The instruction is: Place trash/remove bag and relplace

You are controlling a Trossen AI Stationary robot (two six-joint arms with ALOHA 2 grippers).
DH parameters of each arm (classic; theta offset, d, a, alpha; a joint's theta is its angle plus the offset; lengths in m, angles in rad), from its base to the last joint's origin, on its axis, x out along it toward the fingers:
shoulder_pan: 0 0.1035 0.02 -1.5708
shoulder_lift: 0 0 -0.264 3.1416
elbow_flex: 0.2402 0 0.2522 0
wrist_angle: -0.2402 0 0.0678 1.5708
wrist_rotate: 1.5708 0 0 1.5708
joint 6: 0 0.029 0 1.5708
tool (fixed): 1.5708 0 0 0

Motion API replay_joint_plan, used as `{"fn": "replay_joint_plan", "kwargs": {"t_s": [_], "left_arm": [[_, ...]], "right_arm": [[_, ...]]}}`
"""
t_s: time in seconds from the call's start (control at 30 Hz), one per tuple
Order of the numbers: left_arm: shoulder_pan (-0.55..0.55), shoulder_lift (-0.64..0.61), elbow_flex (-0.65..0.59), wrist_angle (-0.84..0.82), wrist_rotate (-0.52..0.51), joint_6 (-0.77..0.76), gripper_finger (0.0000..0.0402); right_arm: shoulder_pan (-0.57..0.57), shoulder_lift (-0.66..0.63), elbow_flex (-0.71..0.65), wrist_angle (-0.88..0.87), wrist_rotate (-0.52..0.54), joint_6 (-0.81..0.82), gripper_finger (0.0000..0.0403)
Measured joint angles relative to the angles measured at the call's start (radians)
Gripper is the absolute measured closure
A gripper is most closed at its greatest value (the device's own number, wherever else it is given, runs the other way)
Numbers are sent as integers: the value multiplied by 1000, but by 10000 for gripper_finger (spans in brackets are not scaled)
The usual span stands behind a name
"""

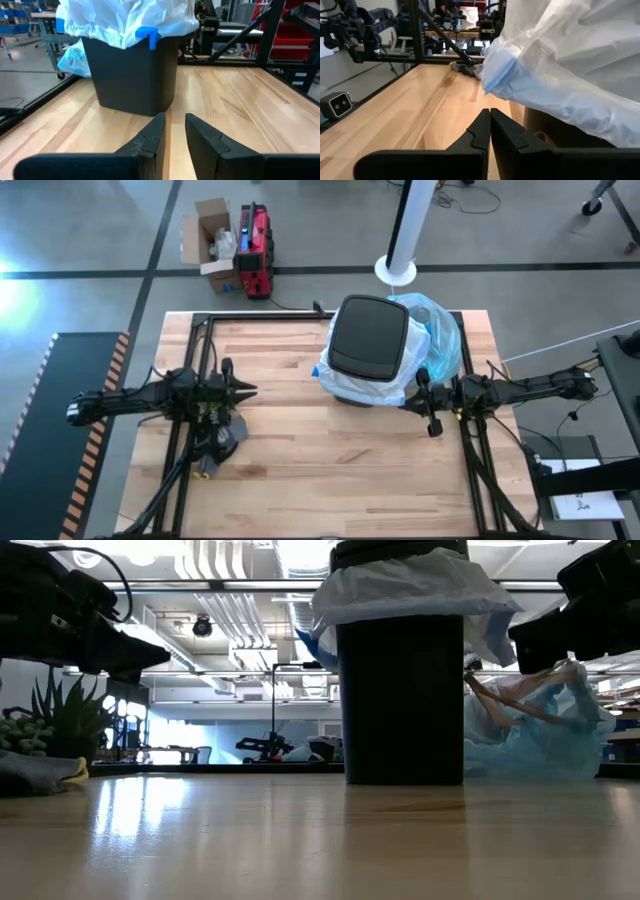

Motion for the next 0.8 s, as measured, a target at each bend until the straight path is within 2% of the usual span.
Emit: {"fn": "replay_joint_plan", "kwargs": {"t_s": [0.8], "left_arm": [[0, 75, 0, 20, 0, 0, 342]], "right_arm": [[0, 0, 0, -1, -1, 0, 403]]}}
